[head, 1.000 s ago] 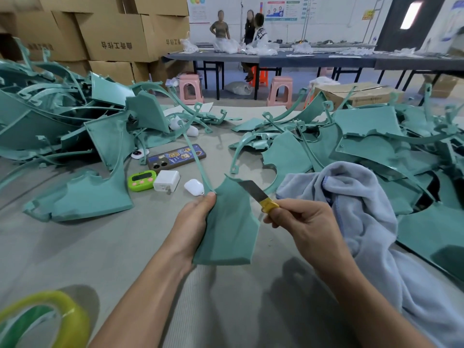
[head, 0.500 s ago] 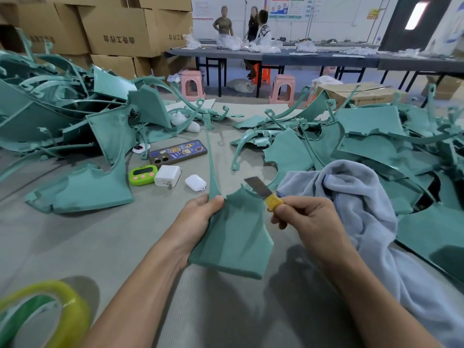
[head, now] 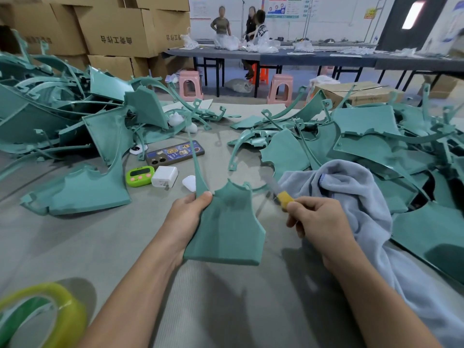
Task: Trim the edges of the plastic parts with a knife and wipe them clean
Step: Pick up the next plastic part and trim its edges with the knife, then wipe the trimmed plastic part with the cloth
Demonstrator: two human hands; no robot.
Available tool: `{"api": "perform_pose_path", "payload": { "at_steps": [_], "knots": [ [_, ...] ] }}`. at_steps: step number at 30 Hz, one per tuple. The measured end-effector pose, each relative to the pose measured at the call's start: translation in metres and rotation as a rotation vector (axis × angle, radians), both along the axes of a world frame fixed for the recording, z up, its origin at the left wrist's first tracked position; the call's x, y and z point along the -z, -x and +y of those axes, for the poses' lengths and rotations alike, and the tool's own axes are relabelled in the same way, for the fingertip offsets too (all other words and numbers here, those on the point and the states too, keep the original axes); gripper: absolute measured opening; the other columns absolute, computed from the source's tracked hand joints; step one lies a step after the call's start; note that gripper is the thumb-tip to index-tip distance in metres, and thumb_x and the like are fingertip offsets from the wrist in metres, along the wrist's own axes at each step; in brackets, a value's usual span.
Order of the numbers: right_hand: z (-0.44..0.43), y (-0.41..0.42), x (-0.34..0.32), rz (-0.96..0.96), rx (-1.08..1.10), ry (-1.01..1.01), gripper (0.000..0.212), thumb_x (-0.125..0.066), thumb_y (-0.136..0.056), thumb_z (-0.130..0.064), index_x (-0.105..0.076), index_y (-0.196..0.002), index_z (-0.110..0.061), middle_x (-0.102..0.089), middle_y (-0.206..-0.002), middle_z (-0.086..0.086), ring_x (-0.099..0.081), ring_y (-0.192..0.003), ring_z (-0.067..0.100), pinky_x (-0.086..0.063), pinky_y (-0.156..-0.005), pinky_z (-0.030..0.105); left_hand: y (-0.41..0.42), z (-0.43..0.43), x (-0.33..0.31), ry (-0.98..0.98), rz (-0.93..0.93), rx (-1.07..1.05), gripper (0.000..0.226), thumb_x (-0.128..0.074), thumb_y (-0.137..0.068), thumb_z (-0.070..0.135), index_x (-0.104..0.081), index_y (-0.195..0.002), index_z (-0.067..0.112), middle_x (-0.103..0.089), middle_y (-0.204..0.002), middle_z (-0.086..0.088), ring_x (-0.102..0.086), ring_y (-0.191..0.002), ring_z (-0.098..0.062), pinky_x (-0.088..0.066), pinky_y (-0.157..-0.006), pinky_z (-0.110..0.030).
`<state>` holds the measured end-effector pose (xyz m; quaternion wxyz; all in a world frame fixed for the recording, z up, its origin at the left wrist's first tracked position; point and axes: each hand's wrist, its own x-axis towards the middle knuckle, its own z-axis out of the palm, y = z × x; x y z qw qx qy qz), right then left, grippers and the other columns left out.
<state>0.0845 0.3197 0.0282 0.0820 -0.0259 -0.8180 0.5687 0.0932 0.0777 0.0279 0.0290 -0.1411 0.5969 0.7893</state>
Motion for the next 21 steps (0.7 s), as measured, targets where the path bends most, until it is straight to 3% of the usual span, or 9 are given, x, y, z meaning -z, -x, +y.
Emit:
{"api": "perform_pose_path", "payload": {
  "at_steps": [3, 6, 8, 10, 12, 15, 17, 19, 21],
  "knots": [
    [-0.004, -0.006, 0.0, -0.07, 0.029, -0.342, 0.034, -0.067, -0.092, -0.04, -0.072, -0.062, -0.025, -0.067, -0.055, -0.007, -0.056, -0.049, 0.006, -0.042, -0.05, 0.022, 0.001, -0.001, 0.003, 0.039, 0.03, -0.024, 0.02, -0.068, -0.095, 0.026, -0.078, -0.082, 0.015, -0.077, -0.089, -0.016, -0.075, -0.074, -0.027, -0.058, -0.06, -0.033],
    [-0.007, -0.014, -0.001, 0.113, 0.207, -0.602, 0.023, -0.066, -0.091, -0.046, -0.075, -0.083, -0.028, -0.072, -0.072, -0.01, -0.066, -0.075, 0.016, -0.042, -0.062, 0.029, 0.0, 0.0, 0.004, 0.085, 0.071, 0.009, 0.021, -0.073, -0.092, 0.026, -0.075, -0.071, 0.021, -0.077, -0.083, -0.012, -0.073, -0.067, -0.024, -0.056, -0.057, -0.03],
    [-0.006, -0.015, -0.002, 0.24, 0.182, -0.446, 0.024, -0.065, -0.087, -0.049, -0.077, -0.086, -0.028, -0.073, -0.073, -0.009, -0.065, -0.071, 0.009, -0.046, -0.063, 0.031, 0.0, 0.0, 0.004, 0.109, 0.103, 0.039, 0.011, -0.075, -0.09, 0.024, -0.078, -0.08, 0.019, -0.077, -0.089, -0.015, -0.075, -0.071, -0.027, -0.057, -0.059, -0.032],
    [-0.011, -0.015, -0.006, 0.112, -0.125, -0.068, 0.034, -0.063, -0.083, -0.052, -0.077, -0.084, -0.021, -0.072, -0.069, -0.001, -0.062, -0.059, 0.009, -0.049, -0.058, 0.036, 0.0, 0.001, 0.005, 0.143, 0.13, 0.054, 0.007, -0.076, -0.088, 0.023, -0.079, -0.091, 0.017, -0.078, -0.092, -0.017, -0.076, -0.076, -0.031, -0.06, -0.063, -0.035],
    [-0.023, -0.016, 0.0, -0.033, -0.363, 0.064, 0.035, -0.064, -0.083, -0.048, -0.077, -0.085, -0.015, -0.071, -0.07, 0.007, -0.059, -0.056, 0.016, -0.045, -0.054, 0.04, -0.001, 0.003, 0.006, 0.197, 0.142, 0.083, 0.01, -0.077, -0.087, 0.022, -0.079, -0.094, 0.017, -0.078, -0.093, -0.017, -0.076, -0.08, -0.034, -0.061, -0.071, -0.04],
    [-0.037, -0.013, 0.015, -0.035, -0.285, -0.027, 0.031, -0.067, -0.083, -0.039, -0.075, -0.085, -0.009, -0.074, -0.076, 0.015, -0.062, -0.06, 0.022, -0.05, -0.057, 0.044, -0.002, 0.004, 0.006, 0.187, 0.153, 0.128, 0.013, -0.074, -0.089, 0.017, -0.079, -0.099, 0.012, -0.077, -0.097, -0.019, -0.075, -0.085, -0.036, -0.061, -0.075, -0.04],
    [-0.037, -0.008, 0.019, -0.045, -0.167, 0.17, 0.029, -0.069, -0.091, -0.026, -0.071, -0.088, 0.002, -0.064, -0.064, 0.023, -0.053, -0.05, 0.024, -0.043, -0.05, 0.036, -0.001, 0.002, 0.003, 0.084, 0.144, 0.143, 0.019, -0.07, -0.087, 0.019, -0.08, -0.099, 0.009, -0.077, -0.101, -0.017, -0.075, -0.081, -0.028, -0.06, -0.066, -0.03],
    [-0.034, -0.006, 0.017, -0.064, -0.081, 0.413, 0.022, -0.064, -0.099, -0.013, -0.07, -0.088, 0.006, -0.048, -0.051, 0.015, -0.041, -0.039, 0.016, -0.032, -0.04, 0.025, -0.001, 0.0, 0.001, -0.136, 0.12, 0.193, 0.029, -0.066, -0.081, 0.029, -0.081, -0.098, 0.01, -0.072, -0.105, -0.009, -0.068, -0.074, -0.017, -0.058, -0.062, -0.025],
    [-0.037, -0.01, 0.011, -0.113, -0.113, 0.583, 0.017, -0.059, -0.101, -0.008, -0.07, -0.094, 0.002, -0.056, -0.053, 0.01, -0.049, -0.038, 0.015, -0.04, -0.037, 0.025, -0.004, 0.0, -0.001, -0.304, 0.125, 0.296, 0.033, -0.065, -0.081, 0.027, -0.077, -0.106, 0.008, -0.072, -0.112, -0.007, -0.069, -0.079, -0.016, -0.058, -0.066, -0.024]
  ]
}}
